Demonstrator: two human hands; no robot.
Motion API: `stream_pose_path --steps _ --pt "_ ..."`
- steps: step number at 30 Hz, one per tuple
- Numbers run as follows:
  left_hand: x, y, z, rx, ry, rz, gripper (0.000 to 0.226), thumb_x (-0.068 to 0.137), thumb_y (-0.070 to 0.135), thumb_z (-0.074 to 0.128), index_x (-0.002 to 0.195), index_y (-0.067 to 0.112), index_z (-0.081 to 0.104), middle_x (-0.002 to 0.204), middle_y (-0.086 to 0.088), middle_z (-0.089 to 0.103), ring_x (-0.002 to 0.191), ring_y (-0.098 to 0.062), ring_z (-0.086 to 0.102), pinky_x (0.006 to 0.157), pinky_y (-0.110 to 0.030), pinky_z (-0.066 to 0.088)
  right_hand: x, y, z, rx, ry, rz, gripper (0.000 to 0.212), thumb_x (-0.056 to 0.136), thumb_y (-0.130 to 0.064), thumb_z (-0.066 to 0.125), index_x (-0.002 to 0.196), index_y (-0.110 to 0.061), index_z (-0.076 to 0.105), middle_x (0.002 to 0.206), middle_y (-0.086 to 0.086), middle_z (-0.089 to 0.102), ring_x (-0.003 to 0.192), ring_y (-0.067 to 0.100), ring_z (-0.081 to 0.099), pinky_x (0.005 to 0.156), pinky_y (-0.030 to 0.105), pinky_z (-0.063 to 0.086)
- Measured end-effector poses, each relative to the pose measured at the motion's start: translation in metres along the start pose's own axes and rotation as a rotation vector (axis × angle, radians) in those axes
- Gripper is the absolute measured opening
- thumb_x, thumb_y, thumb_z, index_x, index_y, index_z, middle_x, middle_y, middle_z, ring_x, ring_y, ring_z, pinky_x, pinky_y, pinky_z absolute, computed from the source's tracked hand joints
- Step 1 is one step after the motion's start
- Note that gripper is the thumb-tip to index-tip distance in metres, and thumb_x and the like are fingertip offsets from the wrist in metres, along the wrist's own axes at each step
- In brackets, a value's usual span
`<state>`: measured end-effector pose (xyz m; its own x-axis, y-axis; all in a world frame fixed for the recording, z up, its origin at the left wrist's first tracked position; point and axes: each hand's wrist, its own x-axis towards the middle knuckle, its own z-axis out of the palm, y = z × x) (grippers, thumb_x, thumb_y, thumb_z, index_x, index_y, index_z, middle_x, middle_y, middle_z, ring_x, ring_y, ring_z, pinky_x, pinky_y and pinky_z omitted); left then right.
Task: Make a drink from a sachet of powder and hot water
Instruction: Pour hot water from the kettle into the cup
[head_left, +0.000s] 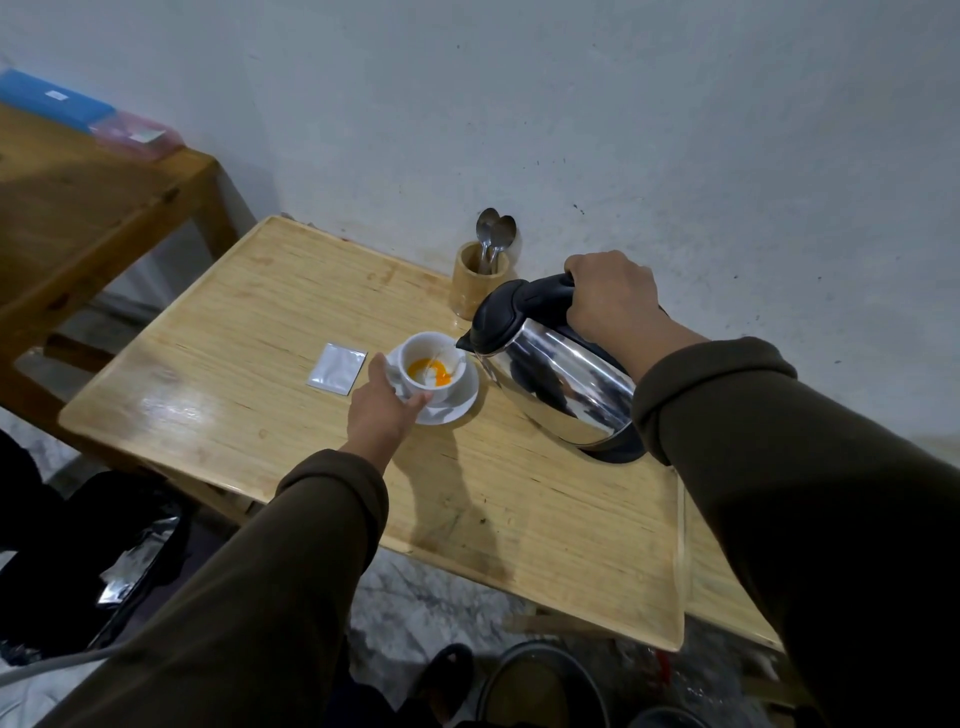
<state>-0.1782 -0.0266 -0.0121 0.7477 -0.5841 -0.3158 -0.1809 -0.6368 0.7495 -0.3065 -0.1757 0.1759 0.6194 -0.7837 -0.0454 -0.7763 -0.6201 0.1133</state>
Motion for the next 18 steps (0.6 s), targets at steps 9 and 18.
stream_pose_path --steps 9,18 --pt "-0.0039 0.0037 -0.0022 -0.02 0.001 0.012 0.08 0.083 0.033 0.068 0.145 0.014 0.022 0.129 -0.02 0.058 0.12 -0.035 0.054 0.092 -0.04 0.046 -0.0007 -0.0002 -0.0029 -0.012 -0.033 0.016 0.026 0.088 -0.007 0.054 0.114 -0.01 0.055 0.112 0.015 0.061 0.104 0.033 0.057 0.093 0.04 0.041" --pt "-0.0054 0.0055 -0.0035 -0.023 -0.007 0.005 0.083 0.083 0.034 0.068 0.147 0.014 0.02 0.131 -0.019 0.057 0.122 -0.035 0.054 0.094 -0.04 0.046 -0.0016 0.0002 -0.0029 -0.024 -0.025 0.014 0.025 0.089 -0.006 0.054 0.114 -0.01 0.055 0.111 0.015 0.061 0.104 0.032 0.057 0.093 0.039 0.041"
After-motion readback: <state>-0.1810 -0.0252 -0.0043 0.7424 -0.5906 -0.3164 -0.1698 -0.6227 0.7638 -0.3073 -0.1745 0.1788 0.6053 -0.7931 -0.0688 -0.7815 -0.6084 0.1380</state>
